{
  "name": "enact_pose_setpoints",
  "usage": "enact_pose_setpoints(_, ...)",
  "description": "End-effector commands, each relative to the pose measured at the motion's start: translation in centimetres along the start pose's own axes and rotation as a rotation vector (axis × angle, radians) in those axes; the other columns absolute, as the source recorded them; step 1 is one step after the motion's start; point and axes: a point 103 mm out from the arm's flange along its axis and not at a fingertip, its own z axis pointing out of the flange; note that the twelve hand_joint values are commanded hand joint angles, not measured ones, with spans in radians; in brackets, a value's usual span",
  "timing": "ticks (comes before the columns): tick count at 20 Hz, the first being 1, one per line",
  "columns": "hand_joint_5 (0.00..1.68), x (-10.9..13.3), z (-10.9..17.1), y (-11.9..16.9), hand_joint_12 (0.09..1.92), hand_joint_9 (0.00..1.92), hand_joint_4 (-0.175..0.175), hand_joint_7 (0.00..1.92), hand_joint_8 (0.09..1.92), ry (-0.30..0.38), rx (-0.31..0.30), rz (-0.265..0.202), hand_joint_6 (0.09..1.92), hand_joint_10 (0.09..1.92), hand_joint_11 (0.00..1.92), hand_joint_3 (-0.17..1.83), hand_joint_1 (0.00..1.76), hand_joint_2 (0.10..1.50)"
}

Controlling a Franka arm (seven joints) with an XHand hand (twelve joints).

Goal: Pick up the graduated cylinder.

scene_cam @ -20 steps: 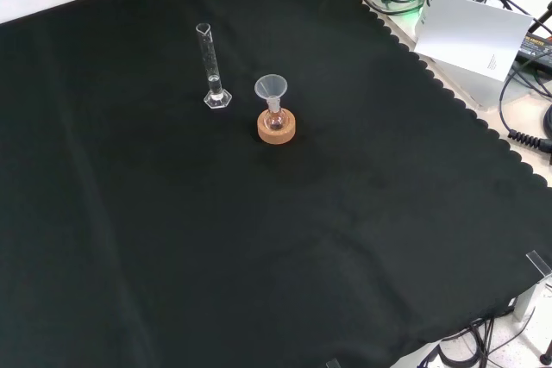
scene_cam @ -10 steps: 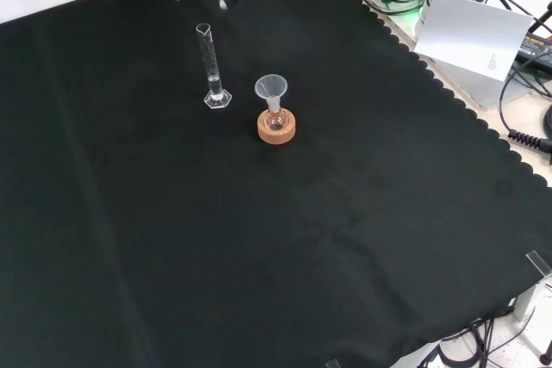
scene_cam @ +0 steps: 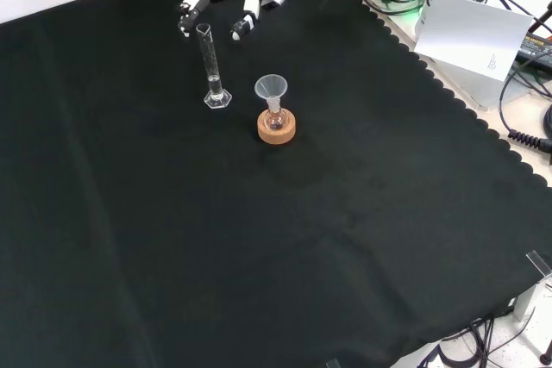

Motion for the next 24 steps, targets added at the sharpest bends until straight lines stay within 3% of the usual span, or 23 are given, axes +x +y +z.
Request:
enact_pose_setpoints(1, 0.49, -1.0, 1.5, 0.4, 1.34, 0.46, -0.049, 0.23, 0.66, 0.090, 0.018, -0.035, 0.09, 0.60, 0.16, 0.64, 0.94, 0.61)
enact_pose_setpoints(4, 0.46, -1.2, 2.4, 0.9, 1.35, 0.42, -0.049, 0.19, 0.64, 0.140, -0.009, -0.033, 0.09, 0.61, 0.15, 0.67, 1.00, 0.59)
enact_pose_setpoints(11, 0.51, -1.6, 4.3, 1.7, 1.34, 0.55, -0.056, 0.35, 0.66, 0.256, -0.037, -0.045, 0.09, 0.61, 0.25, 0.74, 1.05, 0.56)
enact_pose_setpoints(24, 0.64, -1.4, 6.1, 1.8, 1.31, 0.61, -0.047, 0.42, 0.65, 0.309, -0.052, -0.059, 0.11, 0.57, 0.32, 0.79, 1.09, 0.56)
